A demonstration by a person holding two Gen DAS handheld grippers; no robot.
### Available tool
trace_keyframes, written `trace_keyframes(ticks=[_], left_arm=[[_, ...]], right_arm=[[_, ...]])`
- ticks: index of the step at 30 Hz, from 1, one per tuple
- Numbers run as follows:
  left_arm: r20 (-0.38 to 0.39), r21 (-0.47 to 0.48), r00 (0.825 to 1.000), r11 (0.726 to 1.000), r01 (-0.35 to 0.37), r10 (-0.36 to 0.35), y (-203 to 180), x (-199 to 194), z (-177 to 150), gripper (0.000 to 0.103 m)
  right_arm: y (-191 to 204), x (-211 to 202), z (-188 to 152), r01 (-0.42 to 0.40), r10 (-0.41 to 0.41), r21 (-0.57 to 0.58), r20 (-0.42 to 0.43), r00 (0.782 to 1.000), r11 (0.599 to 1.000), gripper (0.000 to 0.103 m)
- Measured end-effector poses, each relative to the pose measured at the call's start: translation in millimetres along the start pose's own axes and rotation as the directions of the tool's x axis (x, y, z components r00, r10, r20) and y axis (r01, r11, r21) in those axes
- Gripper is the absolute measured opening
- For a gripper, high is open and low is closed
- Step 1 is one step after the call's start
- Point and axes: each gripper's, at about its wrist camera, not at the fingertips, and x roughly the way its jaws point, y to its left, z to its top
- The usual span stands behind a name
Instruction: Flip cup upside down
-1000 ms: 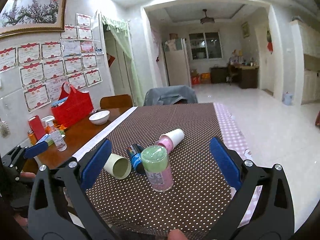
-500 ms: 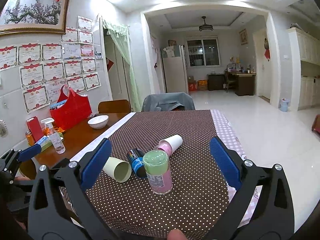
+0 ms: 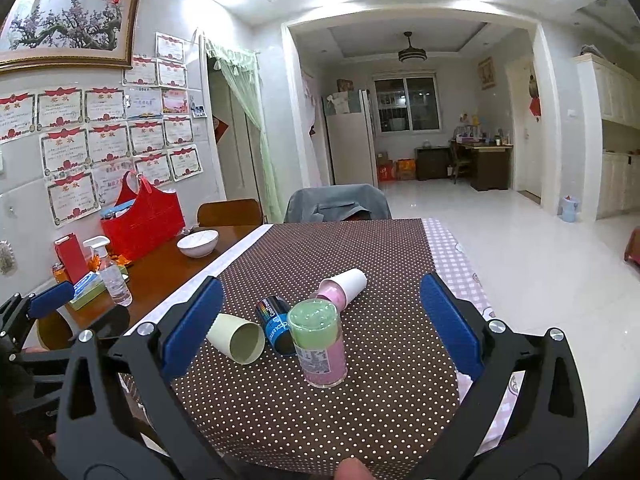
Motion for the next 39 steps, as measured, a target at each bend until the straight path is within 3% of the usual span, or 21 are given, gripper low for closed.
trace_keyframes(ticks=[39], left_arm=[[0.033, -0.022, 0.999, 1.0, -0.016, 0.017, 1.6, -5.4, 1.2, 0.089]], right_arm=[[4.7, 5.8, -6.5, -0.01, 0.01, -0.002, -0.021, 1.0, 1.0, 0.097]])
